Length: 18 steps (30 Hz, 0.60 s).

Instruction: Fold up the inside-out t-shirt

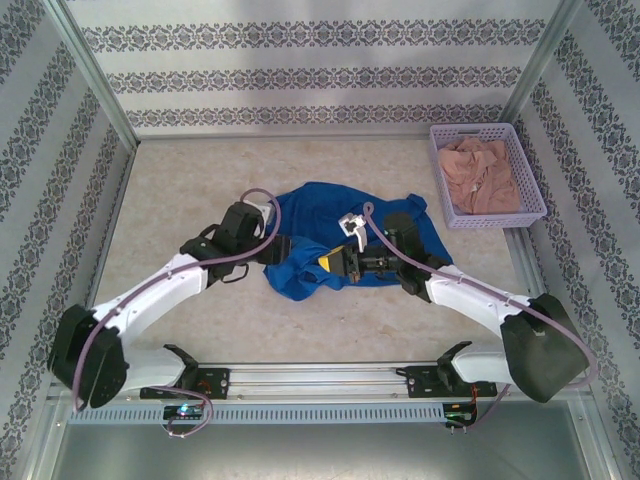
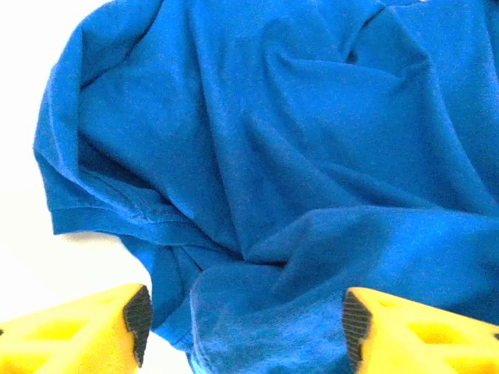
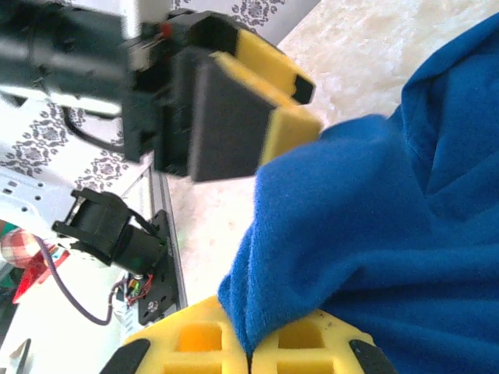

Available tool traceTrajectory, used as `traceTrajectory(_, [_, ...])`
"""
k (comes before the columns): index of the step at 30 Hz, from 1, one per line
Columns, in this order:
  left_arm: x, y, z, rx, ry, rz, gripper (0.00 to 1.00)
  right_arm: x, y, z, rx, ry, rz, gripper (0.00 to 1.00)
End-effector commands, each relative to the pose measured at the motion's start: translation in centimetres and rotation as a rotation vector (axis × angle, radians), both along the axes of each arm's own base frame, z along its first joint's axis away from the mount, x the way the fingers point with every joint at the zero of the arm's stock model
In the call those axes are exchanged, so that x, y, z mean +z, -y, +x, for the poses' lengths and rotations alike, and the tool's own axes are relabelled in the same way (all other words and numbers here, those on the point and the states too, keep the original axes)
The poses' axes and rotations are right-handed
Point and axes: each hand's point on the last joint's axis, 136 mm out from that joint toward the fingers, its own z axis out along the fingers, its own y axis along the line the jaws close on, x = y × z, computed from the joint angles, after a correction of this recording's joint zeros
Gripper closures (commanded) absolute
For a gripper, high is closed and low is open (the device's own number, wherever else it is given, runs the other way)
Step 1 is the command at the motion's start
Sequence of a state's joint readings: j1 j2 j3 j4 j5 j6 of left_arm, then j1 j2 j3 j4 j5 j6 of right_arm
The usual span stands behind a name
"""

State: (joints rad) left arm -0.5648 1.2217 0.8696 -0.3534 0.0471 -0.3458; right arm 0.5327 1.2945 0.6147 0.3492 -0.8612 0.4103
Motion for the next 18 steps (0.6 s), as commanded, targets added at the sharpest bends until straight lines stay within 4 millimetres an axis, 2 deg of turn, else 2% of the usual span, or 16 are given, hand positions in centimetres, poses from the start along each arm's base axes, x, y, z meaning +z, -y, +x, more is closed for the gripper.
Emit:
traceTrajectory(1, [2.4,0.4,-3.0,-0.078,0.093,0.042,0.31,1.9,-0.4,0.1,0.052,-0.016,0.092,1.00])
traceTrajectory(2, [2.7,1.6,-3.8,-0.136,0.101,-0.004,0.33,1.9,-0.4,0.2,0.054,-0.023,0.095,1.00])
traceTrajectory(4, [2.8,4.3,-5.5,-0.270,0.098,-0.099,0.43,2.0,-0.3,0.5,0.054,-0.028,0.098,1.00])
traceTrajectory(9, [1.8,8.0,-7.1,-0.463,0.032,-0.185,0.60,2.1,0.2,1.2,0.031,-0.054,0.099,1.00])
traceTrajectory(11, [1.8,8.9,-7.4,-0.507,0.031,-0.217,0.61,2.1,0.3,1.3,0.026,-0.065,0.096,1.00])
traceTrajectory(13, [1.9,9.5,-7.3,-0.528,0.044,-0.242,0.55,1.9,0.4,1.4,0.026,-0.073,0.092,1.00])
traceTrajectory(18, [1.5,10.5,-5.9,-0.528,0.050,-0.226,0.53,1.6,0.5,1.1,0.029,-0.076,0.084,1.00])
